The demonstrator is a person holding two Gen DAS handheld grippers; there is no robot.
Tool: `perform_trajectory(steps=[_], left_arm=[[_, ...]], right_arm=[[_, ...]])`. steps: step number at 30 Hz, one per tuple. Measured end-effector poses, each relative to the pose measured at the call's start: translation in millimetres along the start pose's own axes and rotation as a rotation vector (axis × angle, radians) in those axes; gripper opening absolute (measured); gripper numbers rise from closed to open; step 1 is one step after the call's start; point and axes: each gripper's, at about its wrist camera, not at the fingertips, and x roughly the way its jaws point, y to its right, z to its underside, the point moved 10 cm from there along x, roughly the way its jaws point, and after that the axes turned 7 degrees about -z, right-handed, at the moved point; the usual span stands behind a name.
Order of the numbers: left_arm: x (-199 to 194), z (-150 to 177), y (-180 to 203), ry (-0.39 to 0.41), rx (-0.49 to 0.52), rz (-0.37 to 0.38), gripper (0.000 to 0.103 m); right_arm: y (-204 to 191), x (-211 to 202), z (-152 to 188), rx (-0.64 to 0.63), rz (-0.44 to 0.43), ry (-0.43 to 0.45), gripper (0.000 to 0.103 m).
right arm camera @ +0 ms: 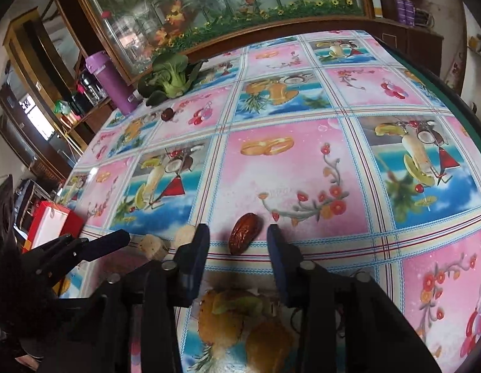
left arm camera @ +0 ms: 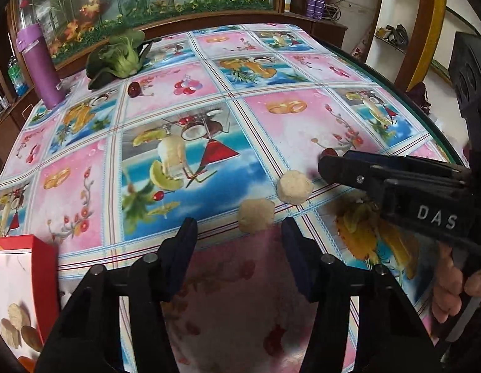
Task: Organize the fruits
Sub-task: 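Grasp a red date with the right tool while the left grasps a beige cake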
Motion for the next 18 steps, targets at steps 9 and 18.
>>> perform_trajectory(steps=[9, 18], left_arm=[[3, -8, 6, 0.023, -0.005, -0.007, 0.041], [-2, -5, 16, 0.034, 0.006, -0.038, 0.025]], right_arm=[[-4, 5, 2, -0.104, 0.104, 0.014, 0.026], [-4, 4, 2, -0.112, 0.109, 0.012, 0.020]])
